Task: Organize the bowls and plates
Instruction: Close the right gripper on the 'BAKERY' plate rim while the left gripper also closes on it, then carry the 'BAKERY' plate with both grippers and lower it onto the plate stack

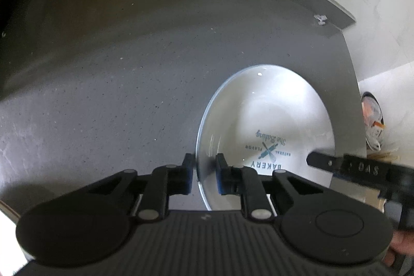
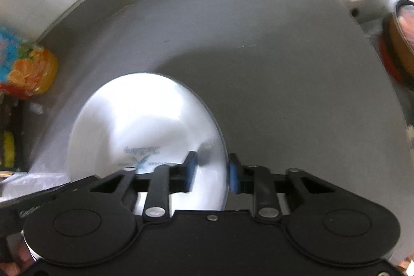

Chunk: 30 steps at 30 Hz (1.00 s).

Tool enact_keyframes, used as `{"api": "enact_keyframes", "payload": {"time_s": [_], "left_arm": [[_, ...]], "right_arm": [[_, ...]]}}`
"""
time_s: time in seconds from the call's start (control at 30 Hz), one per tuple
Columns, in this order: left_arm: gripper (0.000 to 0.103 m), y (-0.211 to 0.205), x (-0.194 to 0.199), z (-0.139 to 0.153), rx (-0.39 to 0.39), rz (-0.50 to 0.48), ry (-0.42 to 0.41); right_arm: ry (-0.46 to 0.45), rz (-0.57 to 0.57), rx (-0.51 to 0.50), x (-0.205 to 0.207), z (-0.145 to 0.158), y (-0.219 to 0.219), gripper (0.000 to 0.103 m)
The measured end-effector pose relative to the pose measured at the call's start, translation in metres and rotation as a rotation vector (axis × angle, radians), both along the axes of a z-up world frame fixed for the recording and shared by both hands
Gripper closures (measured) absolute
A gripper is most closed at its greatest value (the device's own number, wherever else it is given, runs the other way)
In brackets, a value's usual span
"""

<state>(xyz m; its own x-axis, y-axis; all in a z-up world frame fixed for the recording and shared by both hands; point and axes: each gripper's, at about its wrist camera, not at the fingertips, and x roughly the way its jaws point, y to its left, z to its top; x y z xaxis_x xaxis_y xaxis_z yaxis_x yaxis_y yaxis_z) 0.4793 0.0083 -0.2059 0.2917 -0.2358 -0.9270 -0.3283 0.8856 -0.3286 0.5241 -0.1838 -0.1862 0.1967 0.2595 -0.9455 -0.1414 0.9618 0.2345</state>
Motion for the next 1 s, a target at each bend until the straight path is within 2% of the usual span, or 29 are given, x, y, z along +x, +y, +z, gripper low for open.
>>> {"api": "enact_keyframes", "payload": {"time_s": [0.13, 0.3, 0.43, 1.0], "left_arm": [[0.089, -0.002, 0.000, 0.002, 0.009, 0.004, 0.007], [0.089, -0.005, -0.001, 0.004, 0.032, -0.028, -0.013], [0.089, -0.001, -0.004, 0.009, 0.017, -0.034, -0.034], [0.089, 0.032, -0.024, 0.048, 0.052, 0.032, -0.146]], "right_arm": [[-0.012, -0.022, 0.022, -0.004, 0.002, -0.005, 0.085], [-0.106, 0.019, 0.013, -0.016, 0.016, -0.004, 0.089], [-0.148, 0.014, 0.025, -0.019, 0.028, -0.002, 0.092], [-0.247, 0.052, 0.100, -0.048, 0.080, 0.005, 0.094]]}}
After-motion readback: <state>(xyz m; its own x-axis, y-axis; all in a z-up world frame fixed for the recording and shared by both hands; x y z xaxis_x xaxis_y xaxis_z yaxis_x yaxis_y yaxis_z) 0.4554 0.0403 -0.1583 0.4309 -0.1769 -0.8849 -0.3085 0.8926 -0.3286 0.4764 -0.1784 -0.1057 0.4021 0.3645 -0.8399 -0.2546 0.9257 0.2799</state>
